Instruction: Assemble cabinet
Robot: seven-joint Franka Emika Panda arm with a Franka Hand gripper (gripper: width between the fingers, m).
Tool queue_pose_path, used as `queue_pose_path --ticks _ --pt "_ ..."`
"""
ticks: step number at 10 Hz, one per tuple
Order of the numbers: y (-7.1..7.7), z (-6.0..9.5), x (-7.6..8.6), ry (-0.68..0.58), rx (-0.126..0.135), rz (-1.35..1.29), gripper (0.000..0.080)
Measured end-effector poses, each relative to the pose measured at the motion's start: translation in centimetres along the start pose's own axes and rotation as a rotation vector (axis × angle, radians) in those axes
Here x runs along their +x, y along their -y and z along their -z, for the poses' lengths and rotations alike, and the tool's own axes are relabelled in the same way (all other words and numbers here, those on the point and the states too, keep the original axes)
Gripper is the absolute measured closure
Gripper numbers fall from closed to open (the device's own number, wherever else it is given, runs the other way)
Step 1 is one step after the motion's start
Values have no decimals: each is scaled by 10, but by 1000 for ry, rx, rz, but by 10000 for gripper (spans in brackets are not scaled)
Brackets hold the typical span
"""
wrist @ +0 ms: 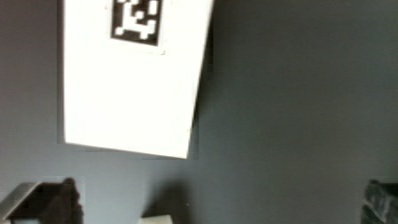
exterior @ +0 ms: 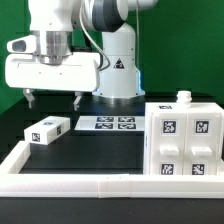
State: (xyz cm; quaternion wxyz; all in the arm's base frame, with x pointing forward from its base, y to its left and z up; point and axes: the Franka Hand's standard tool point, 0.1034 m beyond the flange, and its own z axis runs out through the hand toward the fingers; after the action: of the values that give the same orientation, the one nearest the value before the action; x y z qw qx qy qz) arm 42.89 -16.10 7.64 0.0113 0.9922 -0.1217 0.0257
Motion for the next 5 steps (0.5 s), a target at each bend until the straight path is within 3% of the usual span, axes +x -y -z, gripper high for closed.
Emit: queue_pose_path --ticks 2,5 --pt "5 1 3 -2 7 -73 2" --pt "-17 -8 -13 -14 -7 -19 2"
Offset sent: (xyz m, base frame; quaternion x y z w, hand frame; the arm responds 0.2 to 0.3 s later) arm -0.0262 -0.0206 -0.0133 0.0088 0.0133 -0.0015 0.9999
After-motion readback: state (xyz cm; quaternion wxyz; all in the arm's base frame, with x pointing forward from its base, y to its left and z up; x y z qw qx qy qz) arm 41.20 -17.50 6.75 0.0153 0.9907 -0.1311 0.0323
